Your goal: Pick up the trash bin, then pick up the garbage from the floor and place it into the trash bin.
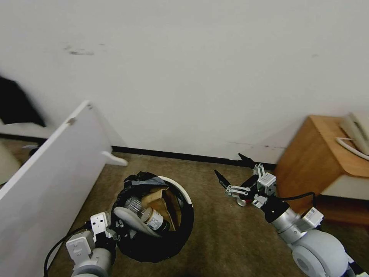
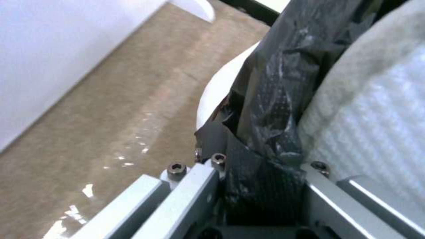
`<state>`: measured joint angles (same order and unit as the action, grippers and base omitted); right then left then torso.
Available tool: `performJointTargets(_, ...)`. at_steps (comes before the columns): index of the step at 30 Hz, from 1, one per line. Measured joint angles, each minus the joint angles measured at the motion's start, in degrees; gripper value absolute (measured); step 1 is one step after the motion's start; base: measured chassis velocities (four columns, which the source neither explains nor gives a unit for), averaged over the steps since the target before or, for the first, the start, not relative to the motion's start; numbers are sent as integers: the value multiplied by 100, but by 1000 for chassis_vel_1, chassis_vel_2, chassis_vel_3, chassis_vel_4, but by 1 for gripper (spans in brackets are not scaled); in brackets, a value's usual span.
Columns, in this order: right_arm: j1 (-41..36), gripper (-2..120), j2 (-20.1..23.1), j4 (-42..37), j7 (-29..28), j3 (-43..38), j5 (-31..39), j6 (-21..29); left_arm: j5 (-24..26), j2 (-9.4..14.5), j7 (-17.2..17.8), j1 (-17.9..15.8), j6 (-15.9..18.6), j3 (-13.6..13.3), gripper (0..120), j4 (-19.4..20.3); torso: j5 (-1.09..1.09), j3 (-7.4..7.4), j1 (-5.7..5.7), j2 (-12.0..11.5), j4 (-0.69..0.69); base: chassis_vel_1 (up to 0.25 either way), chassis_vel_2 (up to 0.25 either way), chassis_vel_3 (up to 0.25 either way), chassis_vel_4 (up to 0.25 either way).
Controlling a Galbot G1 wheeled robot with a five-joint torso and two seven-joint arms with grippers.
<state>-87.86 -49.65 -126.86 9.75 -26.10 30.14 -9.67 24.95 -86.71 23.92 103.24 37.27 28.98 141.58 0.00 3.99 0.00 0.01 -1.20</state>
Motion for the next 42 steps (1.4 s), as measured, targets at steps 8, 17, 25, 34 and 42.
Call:
performJointTargets(8,-25,100,-39,54,-30,-53,-6,-5,-30,11,-1,-8,-17,-14,0,-19,1,0,0,0,-7,38,35,31,39)
performJointTargets(17,-84,100,-73,62,-44,-110,-27,-16,-13,46,-1,-26,-20,-27,0,-50,0,0,0,0,-4,0,0,0,0)
performJointTargets(25,-178,100,-71,48,-46,-184,-42,-23,-19,80,-2,-58,-40,-33,0,-86,0,0,0,-1,-3,0,0,0,0)
performJointTargets(34,-270,100,-68,30,-46,-217,-87,-28,-47,124,-52,-68,-39,-48,0,-88,0,0,0,-1,-3,0,0,0,0)
performJointTargets(42,-279,100,-84,14,-47,-240,-90,-29,-46,150,-56,-72,-38,-64,0,-90,0,0,0,-1,-3,0,0,0,0)
